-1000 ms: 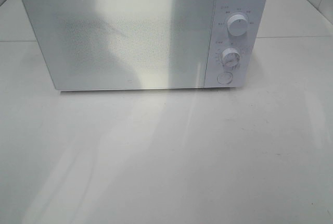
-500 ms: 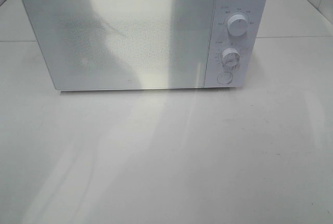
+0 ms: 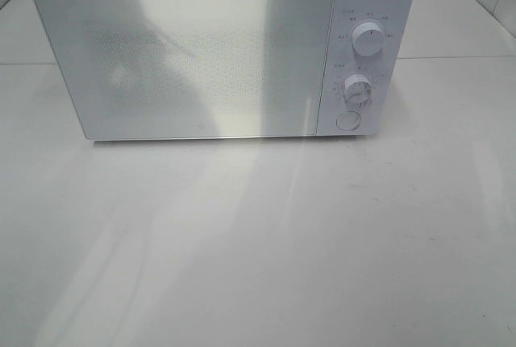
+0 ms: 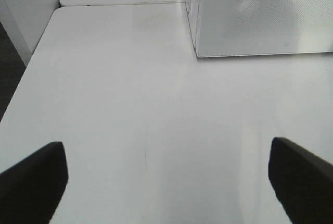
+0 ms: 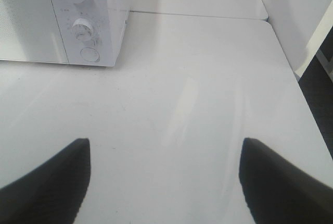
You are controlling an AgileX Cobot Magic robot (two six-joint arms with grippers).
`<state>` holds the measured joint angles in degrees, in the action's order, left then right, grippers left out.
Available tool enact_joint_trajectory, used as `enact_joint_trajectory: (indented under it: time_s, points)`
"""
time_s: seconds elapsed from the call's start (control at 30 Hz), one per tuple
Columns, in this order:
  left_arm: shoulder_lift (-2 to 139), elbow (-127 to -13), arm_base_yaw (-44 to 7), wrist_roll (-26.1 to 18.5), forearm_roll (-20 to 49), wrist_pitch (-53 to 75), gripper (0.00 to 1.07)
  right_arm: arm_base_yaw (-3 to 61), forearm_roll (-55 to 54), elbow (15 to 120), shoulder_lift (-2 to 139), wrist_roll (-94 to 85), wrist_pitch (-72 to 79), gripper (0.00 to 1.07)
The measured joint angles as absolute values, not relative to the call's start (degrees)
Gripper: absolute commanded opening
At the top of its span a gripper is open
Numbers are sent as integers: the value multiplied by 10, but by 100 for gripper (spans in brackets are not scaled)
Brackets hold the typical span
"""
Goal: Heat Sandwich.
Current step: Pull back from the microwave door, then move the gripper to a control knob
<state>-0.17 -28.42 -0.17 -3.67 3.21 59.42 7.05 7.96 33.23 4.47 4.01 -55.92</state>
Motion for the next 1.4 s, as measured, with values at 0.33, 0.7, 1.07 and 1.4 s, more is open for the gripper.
enact_joint_trajectory:
  time_s: [0.33, 0.7, 1.07, 1.4]
  points:
    - [-2, -284, -2, -37, 32, 594, 101, 70, 76, 332, 157, 40, -465, 76]
    - [-2, -284, -2, -37, 32, 594, 101, 70, 74, 332, 270, 45, -356, 76]
    - [-2, -284, -2, -37, 32, 594, 101, 70, 74, 332, 374, 46, -261, 76]
    - [-2, -284, -2, -37, 32, 594, 101, 70, 74, 332, 495, 46, -146, 76]
